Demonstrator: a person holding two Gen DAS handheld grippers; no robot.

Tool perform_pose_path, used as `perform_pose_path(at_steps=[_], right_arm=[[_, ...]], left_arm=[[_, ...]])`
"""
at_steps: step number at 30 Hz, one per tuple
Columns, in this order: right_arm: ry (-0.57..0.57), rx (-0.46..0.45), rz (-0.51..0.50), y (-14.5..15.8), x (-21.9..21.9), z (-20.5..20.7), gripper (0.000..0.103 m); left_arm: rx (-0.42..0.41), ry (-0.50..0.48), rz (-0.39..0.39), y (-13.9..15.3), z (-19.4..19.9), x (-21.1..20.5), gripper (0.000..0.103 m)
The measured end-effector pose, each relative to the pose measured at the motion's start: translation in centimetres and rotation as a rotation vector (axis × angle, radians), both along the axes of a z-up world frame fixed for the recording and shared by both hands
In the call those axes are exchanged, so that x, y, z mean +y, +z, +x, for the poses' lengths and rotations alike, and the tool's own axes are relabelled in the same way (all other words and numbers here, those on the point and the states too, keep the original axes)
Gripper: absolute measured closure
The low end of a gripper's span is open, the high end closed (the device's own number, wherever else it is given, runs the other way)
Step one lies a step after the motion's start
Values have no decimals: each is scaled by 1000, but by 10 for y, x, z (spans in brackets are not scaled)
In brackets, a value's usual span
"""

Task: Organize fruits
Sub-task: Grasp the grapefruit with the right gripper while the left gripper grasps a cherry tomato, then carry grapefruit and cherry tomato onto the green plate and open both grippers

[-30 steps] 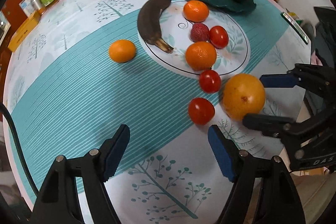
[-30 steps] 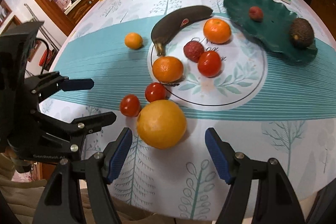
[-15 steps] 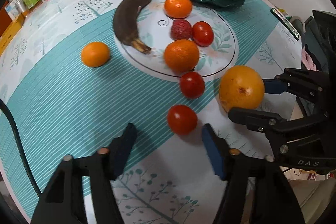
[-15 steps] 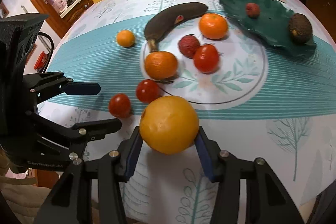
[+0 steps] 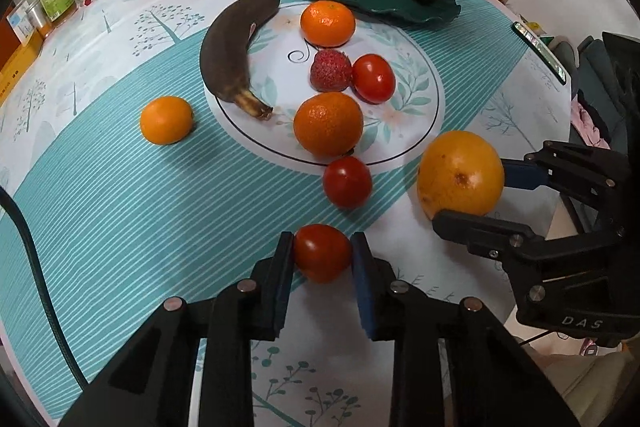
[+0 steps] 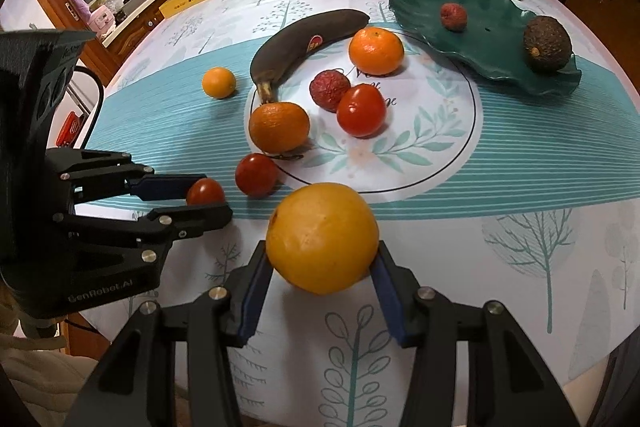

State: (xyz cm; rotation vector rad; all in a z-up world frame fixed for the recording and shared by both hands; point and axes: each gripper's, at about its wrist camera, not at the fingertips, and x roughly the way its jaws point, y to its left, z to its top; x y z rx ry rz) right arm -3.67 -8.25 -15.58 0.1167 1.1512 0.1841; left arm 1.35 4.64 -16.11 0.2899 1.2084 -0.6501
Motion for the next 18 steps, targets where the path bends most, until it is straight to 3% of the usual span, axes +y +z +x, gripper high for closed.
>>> perform_pose_path(at_steps=[6,18], right_arm=[[3,-32,5,15,-3,3,53],[-7,-133,2,72,-33,26,54]], left_arm=[[-39,9,-38,27,4,-3,77],[-141,49,-163,114,41,-41,77]])
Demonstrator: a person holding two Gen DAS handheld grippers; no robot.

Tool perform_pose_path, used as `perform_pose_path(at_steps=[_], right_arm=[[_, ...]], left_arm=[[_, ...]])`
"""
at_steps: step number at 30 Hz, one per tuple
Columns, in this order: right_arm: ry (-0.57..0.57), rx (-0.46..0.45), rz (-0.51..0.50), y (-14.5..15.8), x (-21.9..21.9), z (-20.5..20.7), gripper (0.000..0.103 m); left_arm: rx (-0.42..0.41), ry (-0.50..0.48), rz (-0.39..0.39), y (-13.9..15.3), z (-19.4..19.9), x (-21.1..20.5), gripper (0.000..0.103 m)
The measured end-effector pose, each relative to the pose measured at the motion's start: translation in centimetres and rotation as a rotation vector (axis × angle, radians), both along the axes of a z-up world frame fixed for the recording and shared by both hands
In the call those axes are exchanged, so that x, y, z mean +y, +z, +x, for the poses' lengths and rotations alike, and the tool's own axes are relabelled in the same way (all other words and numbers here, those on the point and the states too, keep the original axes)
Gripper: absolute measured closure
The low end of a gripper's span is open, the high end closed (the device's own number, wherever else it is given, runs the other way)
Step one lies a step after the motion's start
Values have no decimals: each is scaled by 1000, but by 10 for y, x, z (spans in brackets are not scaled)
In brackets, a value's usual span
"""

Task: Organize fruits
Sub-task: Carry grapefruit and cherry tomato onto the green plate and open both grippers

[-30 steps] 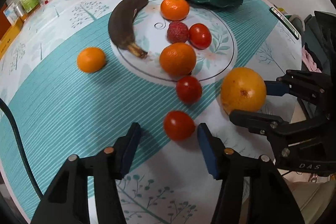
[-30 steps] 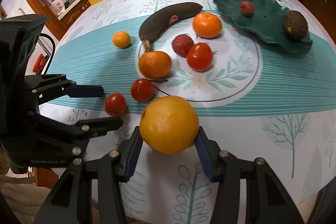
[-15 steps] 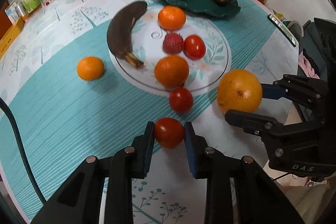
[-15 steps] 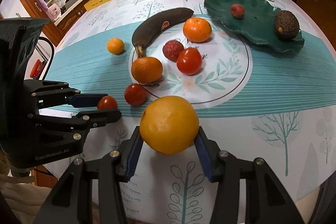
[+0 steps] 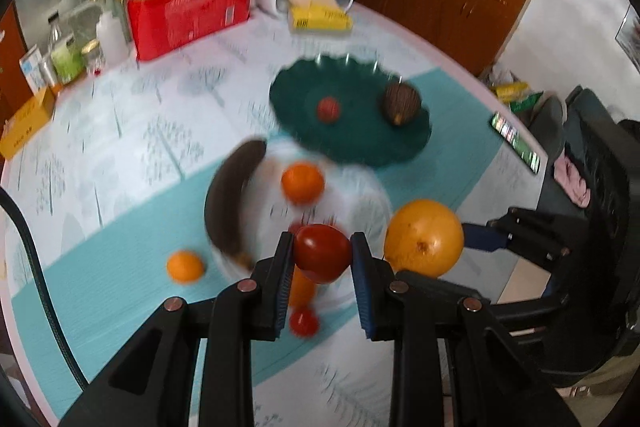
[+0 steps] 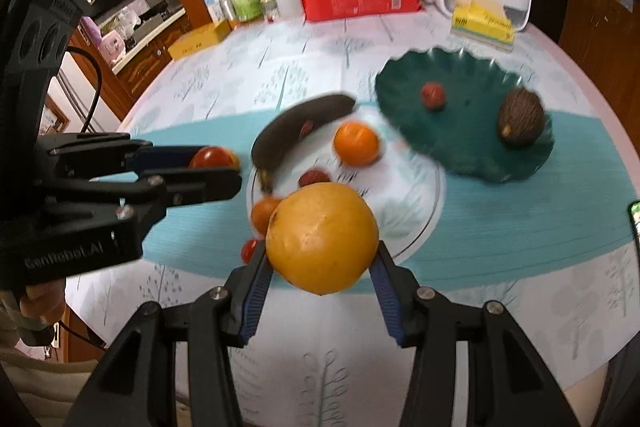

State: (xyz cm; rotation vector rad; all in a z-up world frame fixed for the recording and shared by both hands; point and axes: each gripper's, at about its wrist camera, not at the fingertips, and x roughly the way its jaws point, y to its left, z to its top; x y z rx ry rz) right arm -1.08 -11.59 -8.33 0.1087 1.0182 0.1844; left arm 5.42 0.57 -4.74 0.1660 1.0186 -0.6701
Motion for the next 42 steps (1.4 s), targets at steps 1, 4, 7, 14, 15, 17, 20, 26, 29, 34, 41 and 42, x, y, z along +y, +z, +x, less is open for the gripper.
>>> perform_pose_path(at_steps=[1,4,7,14,15,17,20,26,29,34,41,42], right_arm=[[-4,-9,-2,5,-5,3,54],[-17,-30,-10,21,-24,16,53],[-39,-48,-28,36,-51,37,53],[-68,-85,-47,56,-115,99,53],[-68,-89,-59,56,-123,110,53],[-61,-92,-73,54,-136,128,53],[-44,-74,-71,44,-152,154,53],[8,4,-92,5,-165,193,53],[40,41,-94,-17,-165,205,53],[71,92,-88,-45,-163,218,53],[119,134,-112,-71,-152,227,53],[125,132,-119,-72,-150,228,53]], left_arm=[[-10,3,-2,6,4,-6,77],[-33,17,2,22,19,-28,77],[-28,43,5,31,35,-49,77],[-10,141,29,27,80,-99,77],[-5,152,35,23,85,-105,77],[13,178,45,13,95,-120,77],[40,212,61,-6,107,-136,77],[129,308,99,-55,125,-157,77],[165,340,114,-74,126,-162,77],[192,378,137,-92,132,-164,77],[201,417,147,-105,141,-165,77],[202,420,147,-105,141,-164,77]])
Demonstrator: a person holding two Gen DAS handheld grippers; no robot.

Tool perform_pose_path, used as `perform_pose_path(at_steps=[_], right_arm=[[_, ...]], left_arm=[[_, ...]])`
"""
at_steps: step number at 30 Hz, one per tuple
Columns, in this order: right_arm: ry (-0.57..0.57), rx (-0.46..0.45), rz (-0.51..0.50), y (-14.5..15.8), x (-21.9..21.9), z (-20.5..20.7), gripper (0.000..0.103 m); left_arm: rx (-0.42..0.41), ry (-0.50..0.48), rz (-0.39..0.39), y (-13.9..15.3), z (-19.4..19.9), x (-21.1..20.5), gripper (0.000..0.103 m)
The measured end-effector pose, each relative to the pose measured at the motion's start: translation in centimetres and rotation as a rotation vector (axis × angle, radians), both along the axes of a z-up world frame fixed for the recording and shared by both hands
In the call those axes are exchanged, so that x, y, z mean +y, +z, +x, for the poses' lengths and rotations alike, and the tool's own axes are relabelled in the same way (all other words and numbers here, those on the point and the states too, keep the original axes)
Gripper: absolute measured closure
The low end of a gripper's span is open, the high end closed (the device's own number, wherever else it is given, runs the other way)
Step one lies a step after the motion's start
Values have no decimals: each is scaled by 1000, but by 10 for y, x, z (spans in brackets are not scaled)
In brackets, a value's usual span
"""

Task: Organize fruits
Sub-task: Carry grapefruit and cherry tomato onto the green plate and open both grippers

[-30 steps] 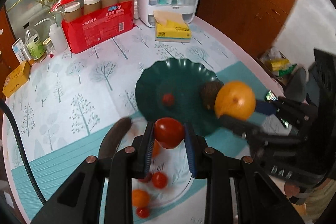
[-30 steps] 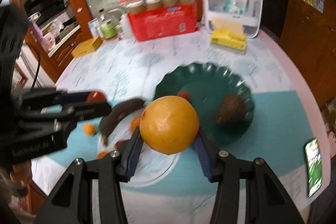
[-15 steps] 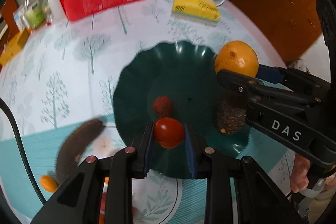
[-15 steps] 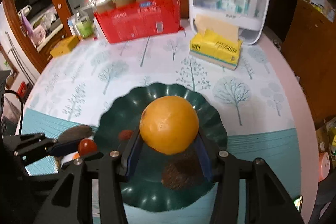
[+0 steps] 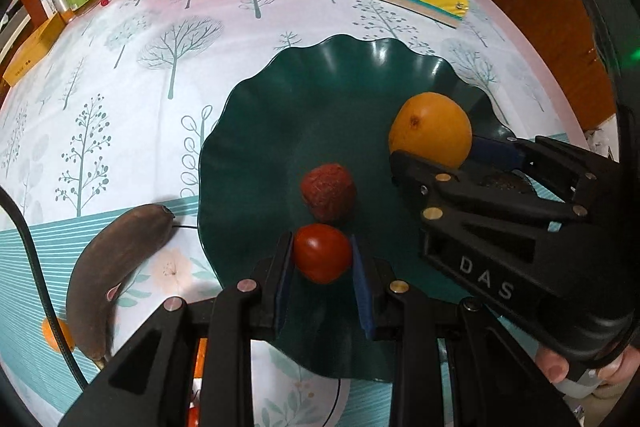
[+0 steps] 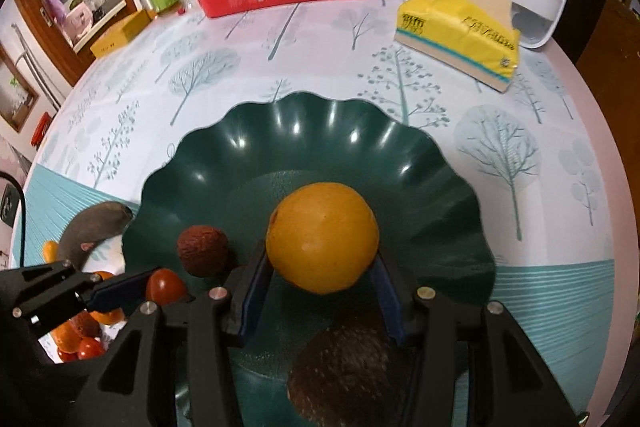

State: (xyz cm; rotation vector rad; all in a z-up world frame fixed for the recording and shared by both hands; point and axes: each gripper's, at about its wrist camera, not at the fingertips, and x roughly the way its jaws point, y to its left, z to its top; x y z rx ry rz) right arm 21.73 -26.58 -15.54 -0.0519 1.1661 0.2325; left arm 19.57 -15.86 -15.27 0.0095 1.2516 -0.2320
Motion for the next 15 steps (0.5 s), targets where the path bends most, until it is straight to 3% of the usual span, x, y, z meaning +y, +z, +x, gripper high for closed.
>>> perform_pose_path(at_steps=[8,12,15], right_arm=[[33,-22,-40,2,6,3,51],[46,-38,-51,6,10,-1,47],[44,-55,-49,11,11,-4,44]], left_arm=[[14,19,0,-6,4,3,71],[-7,20,9,-1,3,4,46],[-20,24,10,6,0,5,41]])
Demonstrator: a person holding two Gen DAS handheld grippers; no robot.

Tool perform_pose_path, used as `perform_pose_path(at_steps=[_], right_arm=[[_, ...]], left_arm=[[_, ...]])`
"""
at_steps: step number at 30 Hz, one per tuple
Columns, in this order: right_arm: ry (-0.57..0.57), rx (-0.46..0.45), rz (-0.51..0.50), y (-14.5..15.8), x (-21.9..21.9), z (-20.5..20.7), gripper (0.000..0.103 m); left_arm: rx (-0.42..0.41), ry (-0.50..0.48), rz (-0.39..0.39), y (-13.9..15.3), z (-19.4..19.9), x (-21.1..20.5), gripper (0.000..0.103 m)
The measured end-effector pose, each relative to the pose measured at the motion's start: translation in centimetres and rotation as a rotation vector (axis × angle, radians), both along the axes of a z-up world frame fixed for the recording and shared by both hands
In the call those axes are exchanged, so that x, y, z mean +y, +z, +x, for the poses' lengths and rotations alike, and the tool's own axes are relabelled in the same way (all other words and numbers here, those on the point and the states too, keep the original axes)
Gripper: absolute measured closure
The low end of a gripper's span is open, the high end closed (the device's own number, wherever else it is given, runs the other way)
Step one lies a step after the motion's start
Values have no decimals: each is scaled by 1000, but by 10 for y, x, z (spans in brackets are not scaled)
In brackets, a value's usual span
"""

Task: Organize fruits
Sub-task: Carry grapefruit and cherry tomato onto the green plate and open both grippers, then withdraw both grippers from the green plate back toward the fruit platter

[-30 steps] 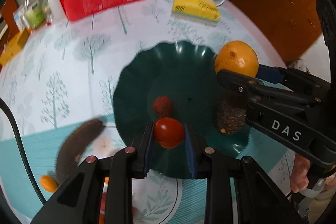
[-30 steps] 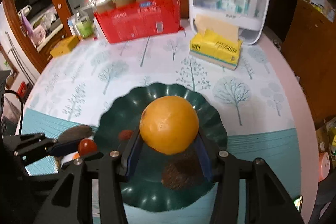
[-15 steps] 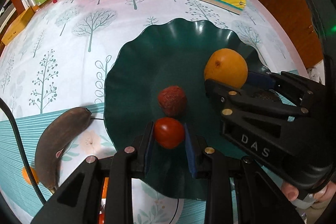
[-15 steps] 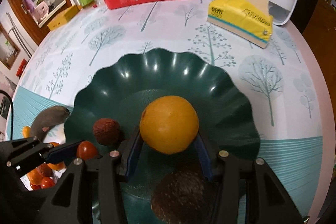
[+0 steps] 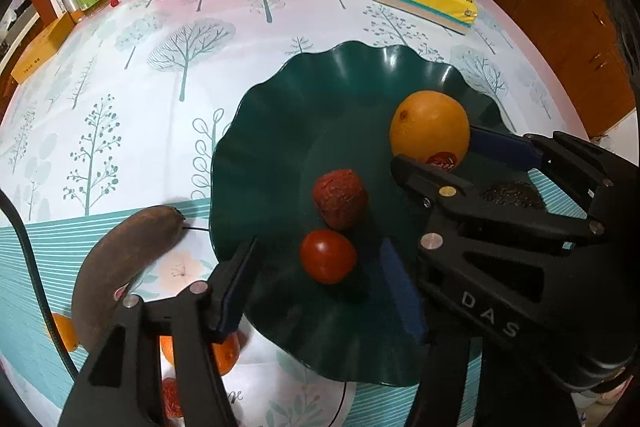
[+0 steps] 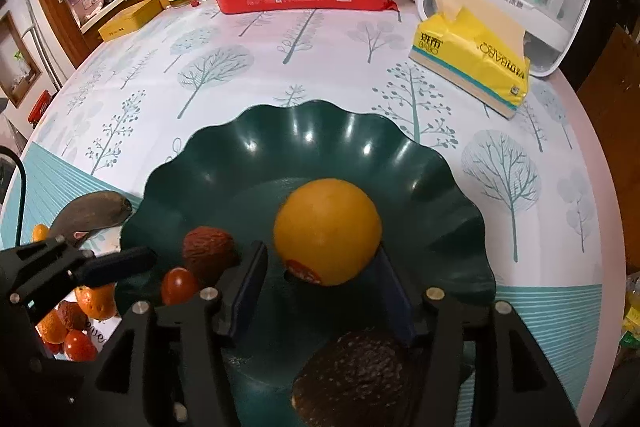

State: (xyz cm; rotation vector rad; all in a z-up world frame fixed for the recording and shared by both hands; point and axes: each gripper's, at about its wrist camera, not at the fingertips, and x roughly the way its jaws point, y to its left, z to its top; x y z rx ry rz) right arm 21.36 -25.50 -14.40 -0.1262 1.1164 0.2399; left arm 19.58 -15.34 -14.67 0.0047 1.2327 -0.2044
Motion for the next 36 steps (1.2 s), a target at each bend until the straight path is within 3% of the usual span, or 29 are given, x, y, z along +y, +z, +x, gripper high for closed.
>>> perform_pose_path(at_steps=[20,36], right_arm=[[-11,-97,44,47,0,-25,43],[-61,-142,48,85,3,-74,43]], left_arm=[[-50,33,-10,36,-24,16,34],[-150,11,-33,89,-74,46,24]])
